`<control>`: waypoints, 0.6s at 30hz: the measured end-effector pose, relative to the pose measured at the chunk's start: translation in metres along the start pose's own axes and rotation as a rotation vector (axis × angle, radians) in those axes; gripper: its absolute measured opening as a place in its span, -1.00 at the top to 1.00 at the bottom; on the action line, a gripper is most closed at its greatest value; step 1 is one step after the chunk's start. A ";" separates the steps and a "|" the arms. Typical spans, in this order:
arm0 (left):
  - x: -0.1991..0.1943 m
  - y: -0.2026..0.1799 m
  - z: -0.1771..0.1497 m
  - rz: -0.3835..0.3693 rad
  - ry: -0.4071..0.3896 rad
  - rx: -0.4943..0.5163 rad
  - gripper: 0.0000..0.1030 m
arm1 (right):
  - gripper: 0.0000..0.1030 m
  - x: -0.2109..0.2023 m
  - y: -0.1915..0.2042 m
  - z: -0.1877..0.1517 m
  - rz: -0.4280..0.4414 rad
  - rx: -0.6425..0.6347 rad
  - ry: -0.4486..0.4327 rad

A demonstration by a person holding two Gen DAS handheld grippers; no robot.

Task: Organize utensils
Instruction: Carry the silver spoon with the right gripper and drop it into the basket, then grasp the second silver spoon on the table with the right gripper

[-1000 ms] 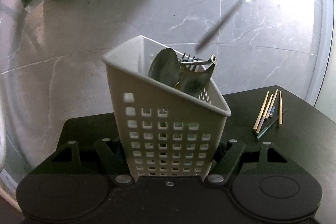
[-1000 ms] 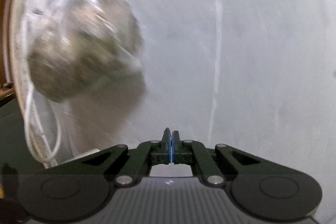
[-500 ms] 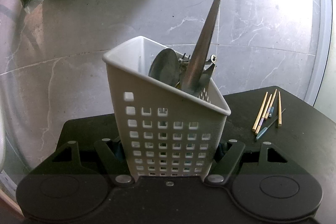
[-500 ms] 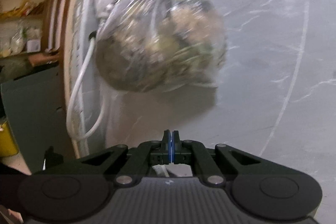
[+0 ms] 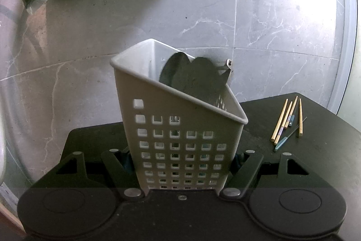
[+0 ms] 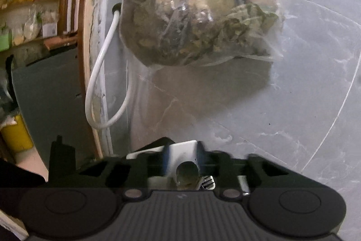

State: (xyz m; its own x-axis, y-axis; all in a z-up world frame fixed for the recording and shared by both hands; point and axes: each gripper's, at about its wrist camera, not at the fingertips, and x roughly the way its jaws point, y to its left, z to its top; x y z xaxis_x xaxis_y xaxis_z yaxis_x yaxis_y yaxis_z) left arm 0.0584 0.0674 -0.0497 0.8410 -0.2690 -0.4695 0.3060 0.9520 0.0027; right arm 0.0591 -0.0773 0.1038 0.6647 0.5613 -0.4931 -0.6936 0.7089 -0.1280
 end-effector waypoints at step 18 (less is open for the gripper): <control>0.003 -0.007 0.003 0.036 0.010 -0.018 -0.48 | -0.99 0.046 -0.152 -0.077 -0.371 0.608 0.211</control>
State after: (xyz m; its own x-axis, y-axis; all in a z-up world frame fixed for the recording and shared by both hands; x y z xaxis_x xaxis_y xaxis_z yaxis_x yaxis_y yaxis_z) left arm 0.0600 0.0590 -0.0489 0.8469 -0.2329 -0.4781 0.2672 0.9636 0.0039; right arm 0.1732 -0.1920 0.0347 0.7151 0.1886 -0.6731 -0.1174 0.9816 0.1504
